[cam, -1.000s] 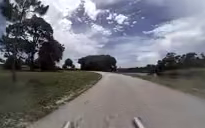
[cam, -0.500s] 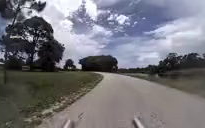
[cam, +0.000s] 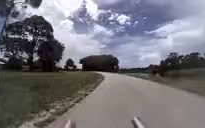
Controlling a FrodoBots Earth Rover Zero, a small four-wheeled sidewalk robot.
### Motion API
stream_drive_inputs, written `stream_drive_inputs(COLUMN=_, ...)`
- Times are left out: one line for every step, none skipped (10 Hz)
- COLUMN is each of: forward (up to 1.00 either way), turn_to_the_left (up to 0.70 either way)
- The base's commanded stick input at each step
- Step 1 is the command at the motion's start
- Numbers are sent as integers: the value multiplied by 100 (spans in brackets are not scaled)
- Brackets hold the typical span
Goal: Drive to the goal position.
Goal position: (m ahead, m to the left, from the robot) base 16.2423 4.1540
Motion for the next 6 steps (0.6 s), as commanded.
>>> stream_drive_inputs(forward=85, turn_to_the_left=0)
stream_drive_inputs(forward=85, turn_to_the_left=0)
stream_drive_inputs(forward=85, turn_to_the_left=0)
stream_drive_inputs(forward=85, turn_to_the_left=0)
stream_drive_inputs(forward=85, turn_to_the_left=0)
stream_drive_inputs(forward=85, turn_to_the_left=0)
